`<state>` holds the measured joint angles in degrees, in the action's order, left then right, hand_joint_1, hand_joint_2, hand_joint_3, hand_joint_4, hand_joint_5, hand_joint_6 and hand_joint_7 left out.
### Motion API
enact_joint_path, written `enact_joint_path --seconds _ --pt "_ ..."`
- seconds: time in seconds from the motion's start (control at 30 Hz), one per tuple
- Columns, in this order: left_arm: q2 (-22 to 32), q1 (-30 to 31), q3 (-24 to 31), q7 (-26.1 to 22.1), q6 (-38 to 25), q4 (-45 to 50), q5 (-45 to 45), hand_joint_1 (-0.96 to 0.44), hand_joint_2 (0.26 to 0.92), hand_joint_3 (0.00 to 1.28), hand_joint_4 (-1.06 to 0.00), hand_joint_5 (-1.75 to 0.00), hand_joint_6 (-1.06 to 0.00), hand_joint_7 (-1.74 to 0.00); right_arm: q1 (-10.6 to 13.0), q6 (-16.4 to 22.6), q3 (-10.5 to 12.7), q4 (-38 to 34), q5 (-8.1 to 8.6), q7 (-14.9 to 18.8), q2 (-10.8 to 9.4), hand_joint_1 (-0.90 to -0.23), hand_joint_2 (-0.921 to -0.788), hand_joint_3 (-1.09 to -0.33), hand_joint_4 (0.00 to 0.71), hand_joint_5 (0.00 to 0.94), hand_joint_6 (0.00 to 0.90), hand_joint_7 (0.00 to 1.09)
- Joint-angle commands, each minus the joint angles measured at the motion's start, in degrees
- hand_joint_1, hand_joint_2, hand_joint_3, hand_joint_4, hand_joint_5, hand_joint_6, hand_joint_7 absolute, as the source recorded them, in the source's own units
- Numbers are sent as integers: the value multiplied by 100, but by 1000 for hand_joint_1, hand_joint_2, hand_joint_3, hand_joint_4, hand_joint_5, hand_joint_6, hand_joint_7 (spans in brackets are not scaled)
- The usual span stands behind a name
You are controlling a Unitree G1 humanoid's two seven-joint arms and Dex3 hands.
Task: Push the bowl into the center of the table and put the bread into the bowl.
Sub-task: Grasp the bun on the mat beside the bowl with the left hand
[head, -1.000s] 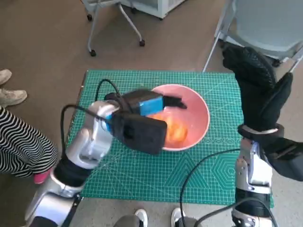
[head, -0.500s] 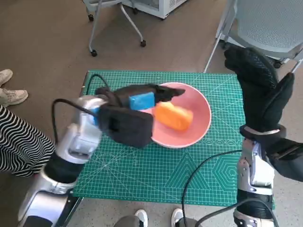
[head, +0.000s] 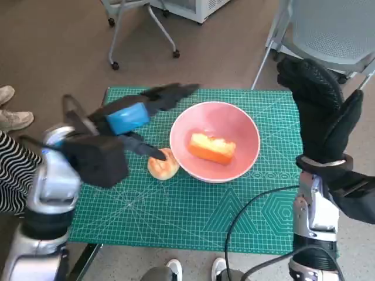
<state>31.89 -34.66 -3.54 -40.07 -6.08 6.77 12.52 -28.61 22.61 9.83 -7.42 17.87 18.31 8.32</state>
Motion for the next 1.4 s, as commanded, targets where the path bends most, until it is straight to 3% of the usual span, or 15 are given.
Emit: enact_joint_path --seconds 0.03,0.67,1.13,1.4 --pt "66 384 220 243 -22 186 -130 -249 728 2 0 0 -56 -40 67 -71 -1 -91 43 58 9 -665 -921 -649 168 0 24 605" --pt "-24 1250 356 983 868 -743 -262 -317 744 7 -81 -20 -119 -67 -7 -68 5 -187 56 140 39 -667 -921 -648 176 5 34 609" --pt "-377 945 -38 1360 2030 -2958 -182 -308 760 8 -121 -18 -158 -67 -22 -96 -3 -193 74 180 47 -667 -921 -638 180 5 51 608" --pt "-446 746 -198 1436 2237 -3899 -84 -329 769 9 -128 -9 -176 -59 -9 -157 23 -133 122 214 84 -672 -921 -637 179 4 42 596"
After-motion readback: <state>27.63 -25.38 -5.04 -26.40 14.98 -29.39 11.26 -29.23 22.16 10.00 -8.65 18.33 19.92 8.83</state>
